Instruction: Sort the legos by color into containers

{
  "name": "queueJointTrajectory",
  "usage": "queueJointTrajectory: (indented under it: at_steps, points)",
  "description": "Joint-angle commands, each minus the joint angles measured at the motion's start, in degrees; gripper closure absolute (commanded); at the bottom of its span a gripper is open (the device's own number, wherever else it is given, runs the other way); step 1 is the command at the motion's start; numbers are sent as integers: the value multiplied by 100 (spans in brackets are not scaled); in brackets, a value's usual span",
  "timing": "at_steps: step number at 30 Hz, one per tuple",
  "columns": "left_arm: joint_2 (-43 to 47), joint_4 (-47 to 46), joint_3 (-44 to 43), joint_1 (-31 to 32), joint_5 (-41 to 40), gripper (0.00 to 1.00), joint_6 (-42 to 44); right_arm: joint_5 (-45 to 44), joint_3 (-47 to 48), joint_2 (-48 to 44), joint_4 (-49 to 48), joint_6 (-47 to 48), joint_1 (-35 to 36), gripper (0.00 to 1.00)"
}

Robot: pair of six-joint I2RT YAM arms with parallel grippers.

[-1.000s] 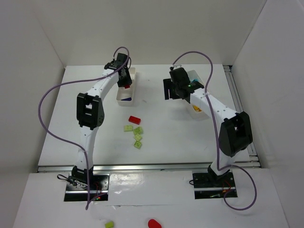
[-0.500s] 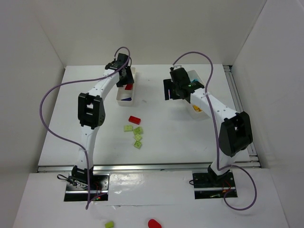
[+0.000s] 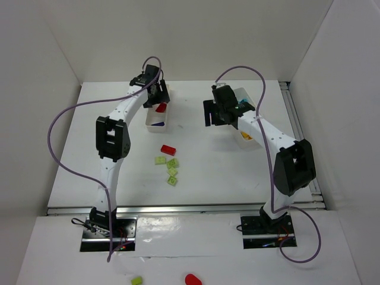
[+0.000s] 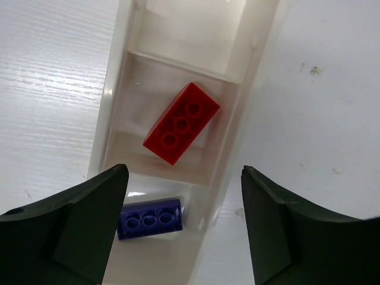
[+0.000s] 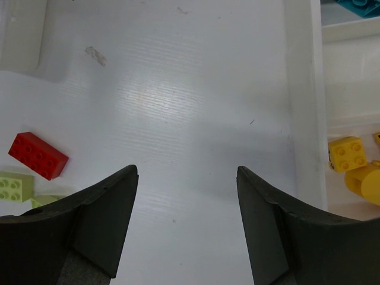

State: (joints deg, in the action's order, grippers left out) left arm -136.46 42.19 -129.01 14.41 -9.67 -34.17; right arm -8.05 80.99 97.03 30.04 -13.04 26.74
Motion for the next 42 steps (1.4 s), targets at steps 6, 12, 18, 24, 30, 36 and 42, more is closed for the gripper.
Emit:
queueJointTrajectory:
  at_steps: [6,12,18,24,30,36,42]
  points:
    - [1428,-115,908,-79,361,17,236,269,-83,9,-182,-41,103,25]
    - [2737,-115,3245,368,299,21,411,322,-391,-219,-288,-155,261,25]
    - [3424,-413,4418,1123,361,12,481,217,-540,-273,-280,-155,261,25]
    - [3486,-861,5017,1459,361,0,1210,67,-690,-606,-227,-207,314,24]
    - [2924,-924,4903,1459,79,0,1545,14,-883,-712,-174,-208,314,23]
    - [2608,-1038,4903,1564,133,1,1730,-47,-831,-765,-227,-155,314,23]
    - [2388,-1038,4789,1617,-167,15,1730,-47,-804,-712,-227,-155,314,23]
